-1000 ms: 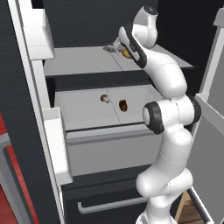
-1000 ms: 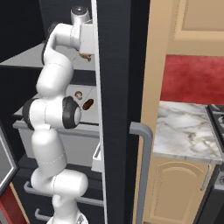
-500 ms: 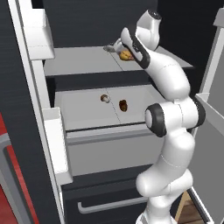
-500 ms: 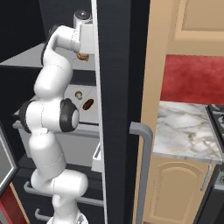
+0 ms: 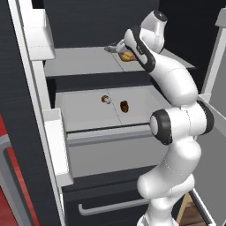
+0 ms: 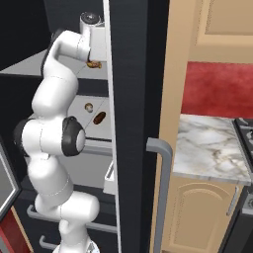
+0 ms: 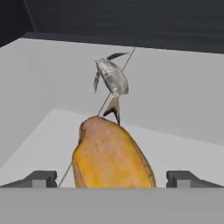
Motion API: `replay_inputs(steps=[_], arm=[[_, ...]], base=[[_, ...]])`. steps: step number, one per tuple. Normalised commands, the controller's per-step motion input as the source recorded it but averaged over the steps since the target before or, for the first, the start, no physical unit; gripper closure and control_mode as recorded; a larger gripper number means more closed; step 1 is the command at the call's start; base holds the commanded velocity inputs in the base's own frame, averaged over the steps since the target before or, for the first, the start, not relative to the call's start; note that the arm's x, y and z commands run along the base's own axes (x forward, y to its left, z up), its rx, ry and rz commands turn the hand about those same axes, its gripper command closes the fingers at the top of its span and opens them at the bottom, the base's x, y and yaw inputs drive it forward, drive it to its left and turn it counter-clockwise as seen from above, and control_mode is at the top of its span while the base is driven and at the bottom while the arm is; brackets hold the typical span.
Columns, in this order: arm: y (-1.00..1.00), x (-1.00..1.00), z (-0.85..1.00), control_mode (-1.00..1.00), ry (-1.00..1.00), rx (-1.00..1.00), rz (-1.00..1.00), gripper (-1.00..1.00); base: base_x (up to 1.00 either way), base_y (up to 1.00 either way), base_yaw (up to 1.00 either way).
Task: Transport the chicken drumstick and sweet potato to the fridge. Place the chicken drumstick on the rack containing meat and place the sweet potato on the rack containing the vegetable, ensuring meats and vegetables are on different racks.
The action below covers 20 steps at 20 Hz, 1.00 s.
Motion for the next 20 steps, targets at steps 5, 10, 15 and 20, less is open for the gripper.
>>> replay_inputs(steps=[5, 10, 15, 20], arm=[[0.00, -0.07, 0.12, -1.00, -0.07, 0.00, 0.00, -1.00], [0.00, -0.41, 0.09, -1.00, -0.12, 0.00, 0.00, -1.00], [0.04, -0.83, 0.19, -1.00, -0.03, -0.04, 0.06, -1.00], [0.02, -1.00, 0.07, -1.00, 0.00, -0.06, 0.01, -1.00]], base=[[0.00, 0.00, 0.00], [0.00, 0.00, 0.00], [0.00, 0.00, 0.00], [0.00, 0.00, 0.00]])
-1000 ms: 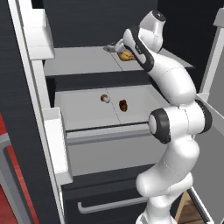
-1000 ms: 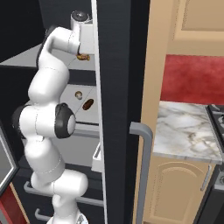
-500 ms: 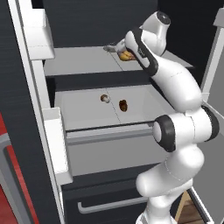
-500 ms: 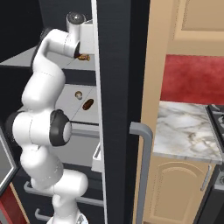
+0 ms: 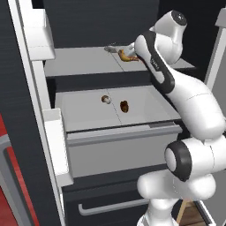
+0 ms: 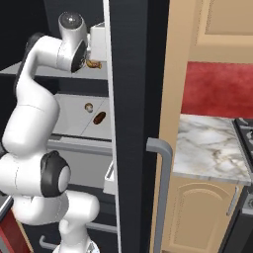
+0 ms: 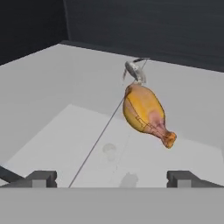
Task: Transport the chicken drumstick and sweet potato to the fridge. Place the chicken drumstick on the rack containing meat and place the sweet potato on the rack containing the vegetable, ensuring meats and vegetables are on different racks.
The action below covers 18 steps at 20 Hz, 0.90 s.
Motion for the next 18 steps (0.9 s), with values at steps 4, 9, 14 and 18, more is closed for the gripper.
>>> replay_inputs(steps=[4, 9, 14, 18], arm=[[0.00, -1.00, 0.00, -1.00, -0.01, -0.05, 0.00, -1.00], [0.00, -1.00, -0.05, -1.00, -0.15, -0.04, 0.00, -1.00], [0.00, -1.00, 0.00, -1.00, -0.02, 0.00, 0.00, -1.00], [0.00, -1.00, 0.00, -1.00, 0.00, 0.00, 0.00, -1.00]], base=[[0.00, 0.00, 0.00], [0.00, 0.00, 0.00], [0.00, 0.00, 0.00], [0.00, 0.00, 0.00]])
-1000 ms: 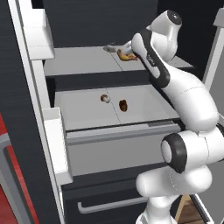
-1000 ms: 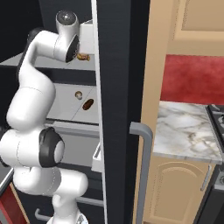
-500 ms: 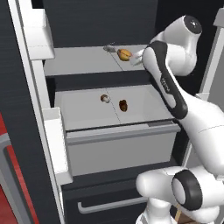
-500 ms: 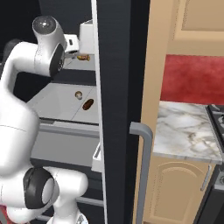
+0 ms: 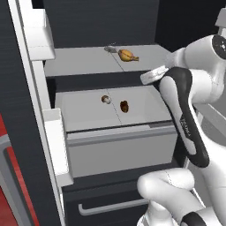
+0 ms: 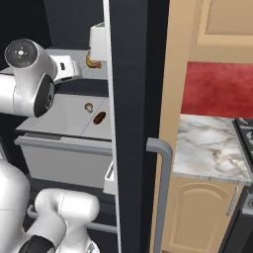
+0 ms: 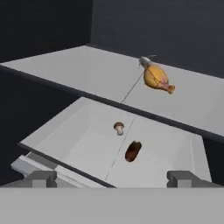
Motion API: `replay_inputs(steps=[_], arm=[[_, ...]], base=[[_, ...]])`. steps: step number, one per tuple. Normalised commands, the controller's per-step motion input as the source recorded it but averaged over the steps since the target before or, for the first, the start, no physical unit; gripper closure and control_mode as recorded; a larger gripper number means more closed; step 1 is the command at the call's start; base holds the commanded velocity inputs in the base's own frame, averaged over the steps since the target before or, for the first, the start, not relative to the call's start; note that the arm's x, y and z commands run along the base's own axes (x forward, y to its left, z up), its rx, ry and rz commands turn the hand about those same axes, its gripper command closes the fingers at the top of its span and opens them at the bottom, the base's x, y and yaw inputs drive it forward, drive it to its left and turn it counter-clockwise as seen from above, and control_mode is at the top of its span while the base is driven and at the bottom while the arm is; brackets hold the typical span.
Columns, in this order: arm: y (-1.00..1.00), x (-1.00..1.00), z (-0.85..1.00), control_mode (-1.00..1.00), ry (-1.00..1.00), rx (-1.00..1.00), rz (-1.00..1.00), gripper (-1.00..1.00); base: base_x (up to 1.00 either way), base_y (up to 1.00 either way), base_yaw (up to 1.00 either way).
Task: Transport the chicken drumstick and sweet potato to the fridge. Place the chicken drumstick on the rack containing meat and place the sweet potato on the rack containing the vegetable, ensuring meats and vegetables are on different racks.
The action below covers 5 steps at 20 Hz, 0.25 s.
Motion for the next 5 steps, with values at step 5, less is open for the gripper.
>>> replay_inputs(steps=[5], arm=[[0.00, -1.00, 0.00, -1.00, 0.00, 0.00, 0.00, -1.00]], base=[[0.00, 0.00, 0.00]])
